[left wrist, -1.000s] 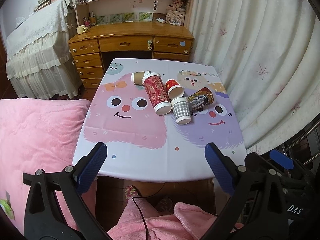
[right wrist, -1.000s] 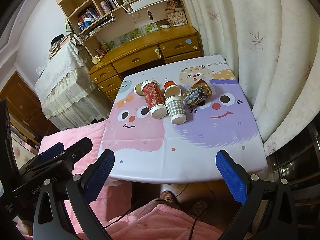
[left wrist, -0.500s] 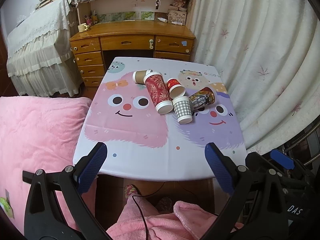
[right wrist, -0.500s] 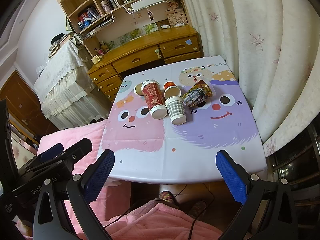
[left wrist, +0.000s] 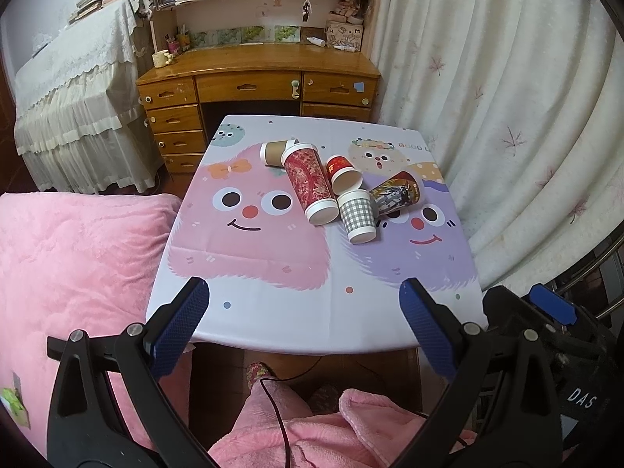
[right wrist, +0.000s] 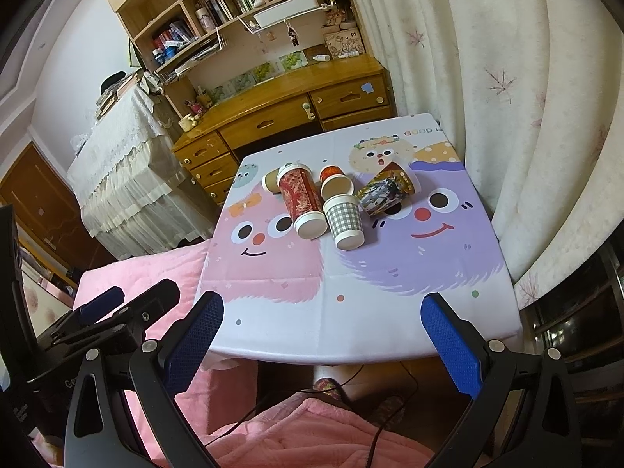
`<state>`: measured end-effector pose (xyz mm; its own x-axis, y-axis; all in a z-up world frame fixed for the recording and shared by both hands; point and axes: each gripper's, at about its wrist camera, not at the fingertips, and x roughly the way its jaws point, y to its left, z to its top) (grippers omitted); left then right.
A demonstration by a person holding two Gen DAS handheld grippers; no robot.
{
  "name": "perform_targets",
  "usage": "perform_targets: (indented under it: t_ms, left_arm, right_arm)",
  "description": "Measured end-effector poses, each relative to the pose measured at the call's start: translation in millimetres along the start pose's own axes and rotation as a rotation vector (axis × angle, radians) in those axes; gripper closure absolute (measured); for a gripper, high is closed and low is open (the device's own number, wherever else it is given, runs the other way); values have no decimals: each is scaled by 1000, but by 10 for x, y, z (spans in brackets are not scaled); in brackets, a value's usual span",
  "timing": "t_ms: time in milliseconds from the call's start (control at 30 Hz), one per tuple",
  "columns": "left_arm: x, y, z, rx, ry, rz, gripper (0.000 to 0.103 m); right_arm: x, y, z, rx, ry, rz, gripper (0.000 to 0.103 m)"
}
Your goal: Flip cup upright
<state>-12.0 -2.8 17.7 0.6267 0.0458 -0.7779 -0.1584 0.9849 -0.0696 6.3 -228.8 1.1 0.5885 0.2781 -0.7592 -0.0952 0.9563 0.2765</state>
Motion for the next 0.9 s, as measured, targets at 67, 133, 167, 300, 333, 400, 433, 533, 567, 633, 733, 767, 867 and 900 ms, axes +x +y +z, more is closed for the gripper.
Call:
perform_targets:
  t_ms: [67, 133, 167, 300, 333, 400, 433, 533, 567, 633, 733, 767, 867, 900]
  left_arm:
    - [-20, 2, -11, 0, -7, 5, 6]
    - [-44, 1, -32, -2, -14, 7, 6]
    - [-56, 0, -41, -4, -17, 9, 6]
    - [-105, -9, -73, -10, -24, 16, 6]
    - [-119, -15, -78, -10, -27, 17, 6]
    - [-138, -29, -81, -6, -31, 20, 7]
    - [-154, -34, -83, -2, -36, 24, 7]
    - [-183, -42, -63, 13, -45, 42, 7]
    - [-198, -43, -52, 17, -48, 46, 7]
    - [-231, -54, -21, 34, -61, 56, 7]
    - [-268, -56, 54, 51, -78, 66, 7]
    - [-278, -44, 80, 52, -83, 63, 7]
    - [-279, 8, 160, 57, -89, 45, 7]
    - [-264, 34, 198, 62, -84, 39, 7]
  right_arm:
    - [-16, -17, 5, 1, -3, 7, 1]
    - [-41, -19, 6, -1, -10, 14, 1]
    - [-48, -15, -11, -4, -14, 15, 1]
    - [-61, -26, -30, -18, -22, 24, 1]
    - [-62, -26, -48, -20, -25, 23, 1]
    - [-80, -5, -80, -24, -31, 24, 1]
    - [-88, -7, -85, -26, -34, 25, 1]
    - [-96, 23, -88, -31, -38, 37, 1]
    - [-98, 31, -77, -36, -38, 42, 1]
    - [-111, 72, -55, -46, -47, 44, 1]
    - [-136, 149, -5, -60, -72, 49, 1]
    - [-141, 201, 23, -66, -82, 46, 1]
    - [-156, 296, 94, -89, -115, 32, 1]
    - [-154, 329, 109, -102, -126, 16, 1]
